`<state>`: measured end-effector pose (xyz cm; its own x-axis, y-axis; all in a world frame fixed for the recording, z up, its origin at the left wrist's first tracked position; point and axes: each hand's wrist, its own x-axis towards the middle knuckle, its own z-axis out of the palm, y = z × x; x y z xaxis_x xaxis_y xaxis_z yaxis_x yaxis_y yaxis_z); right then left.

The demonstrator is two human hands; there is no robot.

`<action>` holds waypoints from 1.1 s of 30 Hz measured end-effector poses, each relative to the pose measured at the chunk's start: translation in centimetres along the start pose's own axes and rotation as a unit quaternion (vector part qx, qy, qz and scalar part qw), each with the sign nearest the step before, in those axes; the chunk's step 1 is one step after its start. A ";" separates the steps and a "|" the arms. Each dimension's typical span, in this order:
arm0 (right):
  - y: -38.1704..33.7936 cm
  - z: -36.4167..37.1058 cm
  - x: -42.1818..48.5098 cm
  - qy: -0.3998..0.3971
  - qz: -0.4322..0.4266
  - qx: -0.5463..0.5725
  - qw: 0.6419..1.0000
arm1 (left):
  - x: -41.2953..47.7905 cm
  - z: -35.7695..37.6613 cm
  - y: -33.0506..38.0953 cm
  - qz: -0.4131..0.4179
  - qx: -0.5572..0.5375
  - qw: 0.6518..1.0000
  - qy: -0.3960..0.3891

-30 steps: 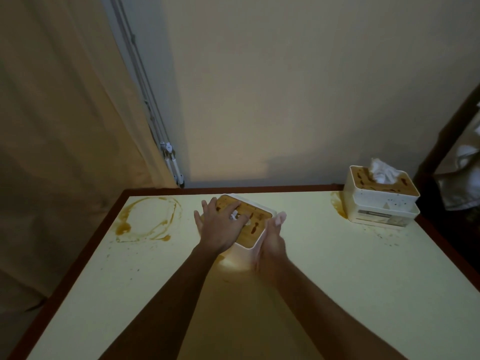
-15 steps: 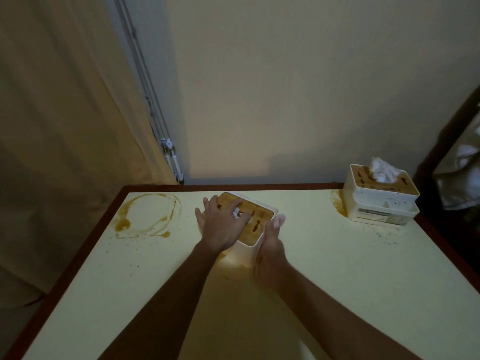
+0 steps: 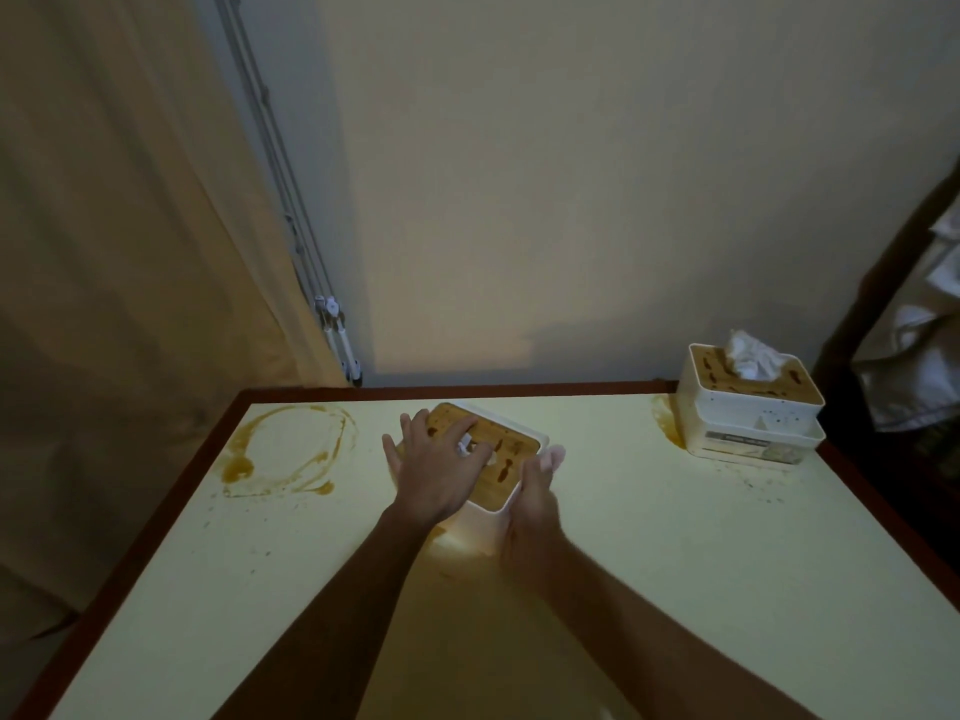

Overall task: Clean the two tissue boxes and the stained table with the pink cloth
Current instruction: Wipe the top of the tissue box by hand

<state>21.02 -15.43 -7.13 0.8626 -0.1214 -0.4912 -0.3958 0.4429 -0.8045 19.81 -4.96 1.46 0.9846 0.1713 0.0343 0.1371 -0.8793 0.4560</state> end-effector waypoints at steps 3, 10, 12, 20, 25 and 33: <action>1.6 -2.7 7.0 -0.013 -0.001 0.045 0.999 | -0.1 -0.1 0.0 0.002 -0.007 1.000 -0.005; 0.3 -0.6 -5.1 -0.062 0.040 0.036 0.997 | -0.2 -0.3 0.1 -0.004 -0.007 1.000 -0.016; 0.9 -0.7 -4.1 -0.048 0.053 0.022 0.997 | -0.3 -0.3 0.0 -0.001 -0.006 1.000 -0.016; -7.8 -1.0 -1.8 -0.008 0.058 0.042 0.997 | -0.5 -0.5 0.1 0.002 -0.011 0.999 -0.032; -6.3 -6.7 3.9 -0.080 0.067 0.123 0.987 | 0.4 -1.5 0.3 -0.018 0.003 0.997 -0.077; -11.8 -8.1 -5.3 -0.026 0.003 0.186 0.982 | 1.9 -2.5 5.4 -0.144 0.095 0.978 -0.117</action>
<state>18.53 -27.25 2.26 0.8795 -0.0762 -0.4698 -0.2665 0.7390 -0.6188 22.11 -8.27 6.23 0.8971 0.3371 -0.2855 0.4078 -0.8804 0.2419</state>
